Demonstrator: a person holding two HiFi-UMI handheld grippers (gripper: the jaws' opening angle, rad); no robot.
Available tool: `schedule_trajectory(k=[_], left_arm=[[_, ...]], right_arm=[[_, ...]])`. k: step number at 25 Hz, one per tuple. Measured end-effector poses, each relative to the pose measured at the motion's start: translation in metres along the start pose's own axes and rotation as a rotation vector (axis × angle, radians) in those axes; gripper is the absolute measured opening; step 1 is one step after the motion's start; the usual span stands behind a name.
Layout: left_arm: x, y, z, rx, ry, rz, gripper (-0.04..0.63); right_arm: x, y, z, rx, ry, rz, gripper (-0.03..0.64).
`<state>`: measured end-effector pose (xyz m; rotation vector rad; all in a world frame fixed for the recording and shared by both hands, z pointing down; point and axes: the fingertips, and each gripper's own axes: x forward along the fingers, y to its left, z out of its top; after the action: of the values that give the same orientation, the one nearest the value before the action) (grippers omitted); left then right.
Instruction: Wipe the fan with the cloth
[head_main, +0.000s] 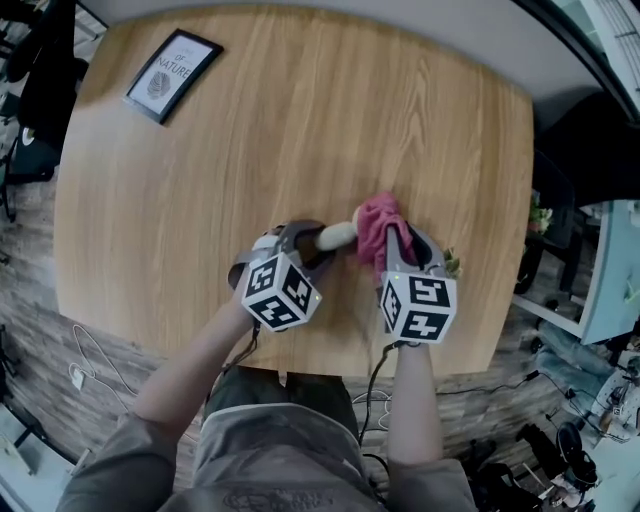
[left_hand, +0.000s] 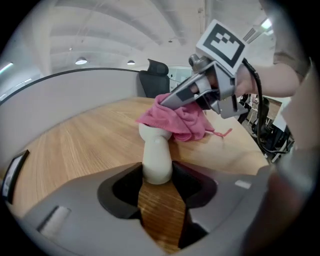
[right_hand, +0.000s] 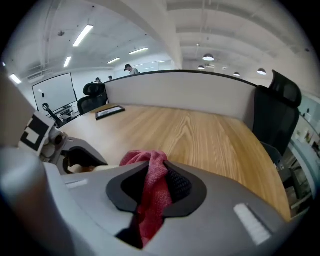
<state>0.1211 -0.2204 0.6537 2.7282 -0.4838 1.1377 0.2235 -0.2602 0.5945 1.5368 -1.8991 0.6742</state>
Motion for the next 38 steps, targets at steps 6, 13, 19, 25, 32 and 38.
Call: schedule_trajectory(k=[6,13,19,25,32,38], left_arm=[[0.002,0.002,0.002,0.003,-0.007,0.011,0.19],[-0.004,0.003,-0.003,-0.069,0.0,0.046,0.226],[-0.055,0.01,0.003,-0.143,-0.019,0.095,0.241],[-0.143,0.033,0.056,-0.084,-0.139,0.251,0.233],[-0.253,0.044,0.125,0.015,-0.299,0.412,0.23],[-0.324,0.04,0.164,0.079,-0.419,0.496,0.225]], right_arm=[[0.015,0.025,0.028,-0.017,-0.067,0.052,0.067],[-0.044,0.026,0.067,0.095,-0.241,0.095,0.067],[-0.107,0.017,0.117,0.095,-0.373,0.105,0.067],[-0.164,0.029,0.17,0.052,-0.52,0.105,0.067],[-0.25,0.062,0.219,-0.041,-0.698,0.131,0.067],[-0.311,0.083,0.241,-0.161,-0.792,0.09,0.069]])
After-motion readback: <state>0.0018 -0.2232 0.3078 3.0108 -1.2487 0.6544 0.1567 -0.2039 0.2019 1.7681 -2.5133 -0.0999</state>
